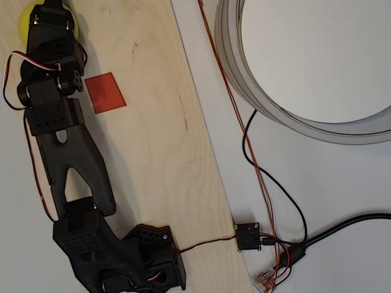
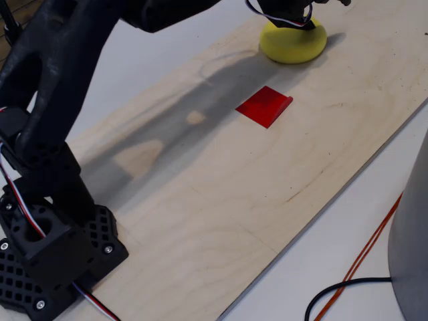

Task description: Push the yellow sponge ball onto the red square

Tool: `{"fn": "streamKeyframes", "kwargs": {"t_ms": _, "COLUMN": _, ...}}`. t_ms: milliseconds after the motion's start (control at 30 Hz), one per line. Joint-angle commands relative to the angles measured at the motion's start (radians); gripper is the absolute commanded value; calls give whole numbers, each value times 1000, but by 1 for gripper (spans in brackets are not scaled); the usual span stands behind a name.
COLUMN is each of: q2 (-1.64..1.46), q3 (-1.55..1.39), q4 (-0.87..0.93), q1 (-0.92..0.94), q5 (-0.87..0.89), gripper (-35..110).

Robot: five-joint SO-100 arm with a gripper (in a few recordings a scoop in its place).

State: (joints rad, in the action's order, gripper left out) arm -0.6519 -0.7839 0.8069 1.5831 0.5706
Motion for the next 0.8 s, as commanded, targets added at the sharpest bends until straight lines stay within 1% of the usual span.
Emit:
{"fn": "streamKeyframes", "kwargs": {"t_ms": 0, "q2": -98, "q3": -118, "q4": -34, "q1": -12, "q5": 3, "gripper": 26}}
{"fn": "streamKeyframes", "kwargs": {"t_ms": 133, "q2": -179, "q3": -313, "q4": -175, "q1": -17, "q5": 3, "gripper": 26}}
{"fn": "streamKeyframes", "kwargs": {"t_ms": 267, "q2": -236, "q3": -449, "q4": -265, "q1": -17, "q5": -2, "gripper": 26}}
{"fn": "streamKeyframes", "kwargs": {"t_ms": 433, "q2": -327, "q3": -618, "q4": -345, "q1": -18, "q5": 0, "gripper": 26}}
{"fn": "streamKeyframes", "kwargs": {"t_ms": 767, "q2": -485, "q3": -890, "q4": -445, "q1": -20, "q5": -2, "gripper": 25}}
